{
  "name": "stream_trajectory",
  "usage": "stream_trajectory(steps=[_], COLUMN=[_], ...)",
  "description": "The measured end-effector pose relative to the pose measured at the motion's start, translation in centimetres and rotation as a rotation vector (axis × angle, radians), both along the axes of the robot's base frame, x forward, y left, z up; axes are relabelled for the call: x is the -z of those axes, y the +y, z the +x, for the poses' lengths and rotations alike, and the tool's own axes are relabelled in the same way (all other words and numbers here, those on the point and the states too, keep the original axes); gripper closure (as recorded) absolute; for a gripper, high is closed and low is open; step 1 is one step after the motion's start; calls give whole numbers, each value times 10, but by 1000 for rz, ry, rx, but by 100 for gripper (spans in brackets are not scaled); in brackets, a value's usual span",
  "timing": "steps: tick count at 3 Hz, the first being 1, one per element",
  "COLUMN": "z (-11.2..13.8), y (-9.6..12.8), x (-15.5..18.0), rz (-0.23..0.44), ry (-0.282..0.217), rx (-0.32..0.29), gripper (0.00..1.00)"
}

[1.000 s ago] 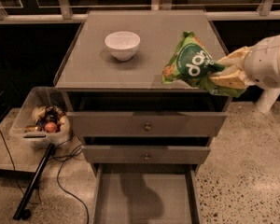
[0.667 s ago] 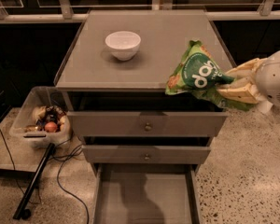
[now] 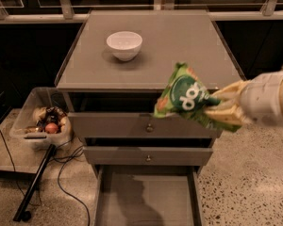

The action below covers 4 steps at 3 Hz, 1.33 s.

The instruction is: Place green rice chip bag into bottom drawer

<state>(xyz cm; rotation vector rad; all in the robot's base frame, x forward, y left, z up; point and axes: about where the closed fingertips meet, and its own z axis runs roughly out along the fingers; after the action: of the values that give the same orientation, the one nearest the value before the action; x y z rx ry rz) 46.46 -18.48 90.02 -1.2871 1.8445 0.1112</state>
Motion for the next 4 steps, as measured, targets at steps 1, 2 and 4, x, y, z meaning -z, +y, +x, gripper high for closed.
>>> stream_trajectory(steps=[1, 2, 4], z=[-32, -54, -45], y=[40, 67, 95], x=[50, 107, 221], rz=[18, 19, 76], ry=[74, 121, 124], rx=[-65, -100, -81], gripper=[100, 100, 100])
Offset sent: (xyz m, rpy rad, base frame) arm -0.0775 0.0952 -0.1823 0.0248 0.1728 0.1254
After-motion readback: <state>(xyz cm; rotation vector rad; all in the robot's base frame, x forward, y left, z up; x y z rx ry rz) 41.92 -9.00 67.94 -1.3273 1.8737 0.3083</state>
